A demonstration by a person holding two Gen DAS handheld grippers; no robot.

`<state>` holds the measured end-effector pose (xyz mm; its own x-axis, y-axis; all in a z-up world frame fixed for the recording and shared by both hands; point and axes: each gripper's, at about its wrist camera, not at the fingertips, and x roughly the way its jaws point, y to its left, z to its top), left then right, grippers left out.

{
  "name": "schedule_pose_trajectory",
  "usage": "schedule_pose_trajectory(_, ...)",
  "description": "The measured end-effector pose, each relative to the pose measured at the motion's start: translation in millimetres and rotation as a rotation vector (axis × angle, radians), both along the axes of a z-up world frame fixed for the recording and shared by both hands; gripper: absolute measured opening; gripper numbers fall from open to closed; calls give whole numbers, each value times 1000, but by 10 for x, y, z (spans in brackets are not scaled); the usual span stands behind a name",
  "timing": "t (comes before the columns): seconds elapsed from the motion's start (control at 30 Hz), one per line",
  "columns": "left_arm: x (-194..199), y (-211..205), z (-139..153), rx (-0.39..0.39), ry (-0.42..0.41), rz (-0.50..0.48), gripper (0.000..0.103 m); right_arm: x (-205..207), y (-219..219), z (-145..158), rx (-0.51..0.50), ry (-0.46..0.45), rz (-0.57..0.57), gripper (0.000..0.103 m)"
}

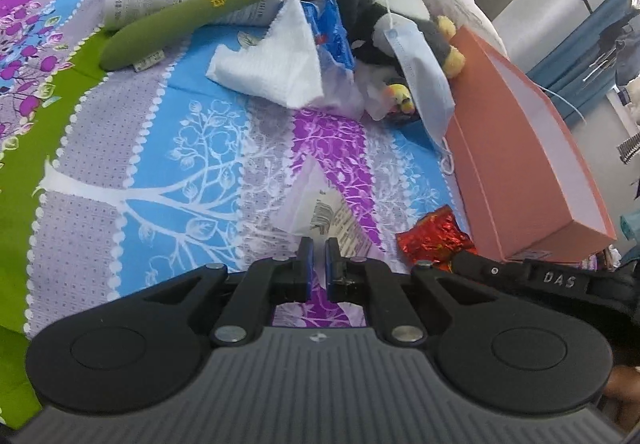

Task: Organize soft objects
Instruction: 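Lift the red packet with the right gripper while the left gripper grasps the clear bun bag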

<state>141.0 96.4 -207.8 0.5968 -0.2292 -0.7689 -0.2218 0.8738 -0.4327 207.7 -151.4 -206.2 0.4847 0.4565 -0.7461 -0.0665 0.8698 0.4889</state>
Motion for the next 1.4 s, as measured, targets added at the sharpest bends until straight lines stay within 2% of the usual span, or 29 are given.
schedule_pose_trajectory(0.07,6,-33,17,25,11,1,7,-36,-59,-13,-30,-25,-7,11)
schedule_pose_trajectory(0.13,15,-67,36,44,26,-15,10,-74,-82,-31,-71,-38,-2,19)
schedule_pose_trajectory(0.17,8,-82,46,55,37,-19,19,-87,-88,-34,-95,-45,4,23)
schedule_pose_trajectory(0.2,3,-92,54,66,45,-25,26,-105,-84,-35,-116,-53,11,31)
schedule_pose_trajectory(0.23,-4,-102,65,80,50,-31,43,-121,-80,-30,-126,-62,22,35)
schedule_pose_trajectory(0.27,-20,-113,85,103,51,-34,53,-131,-67,-23,-128,-76,39,36)
schedule_pose_trajectory(0.33,-50,-119,126,128,52,-35,57,-161,-35,11,-155,-111,74,42)
schedule_pose_trajectory(0.43,-45,-133,159,157,32,-69,70,-187,35,59,-214,-169,109,55)
schedule_pose_trajectory(0.53,32,-178,153,229,29,-102,71,-168,91,54,-239,-196,145,54)
schedule_pose_trajectory(0.63,143,-159,109,215,35,-131,77,-134,184,12,-272,-197,184,54)
schedule_pose_trajectory(0.87,334,-279,-77,248,70,-230,77,-81,351,-116,-349,-222,264,55)
schedule_pose_trajectory(1.13,374,-414,-218,330,102,-273,76,-133,457,-209,-379,-254,350,55)
schedule_pose_trajectory(1.27,368,-451,-234,348,104,-271,64,-152,455,-215,-379,-274,350,54)
schedule_pose_trajectory(1.4,349,-471,-220,329,96,-257,49,-166,442,-188,-344,-294,351,36)
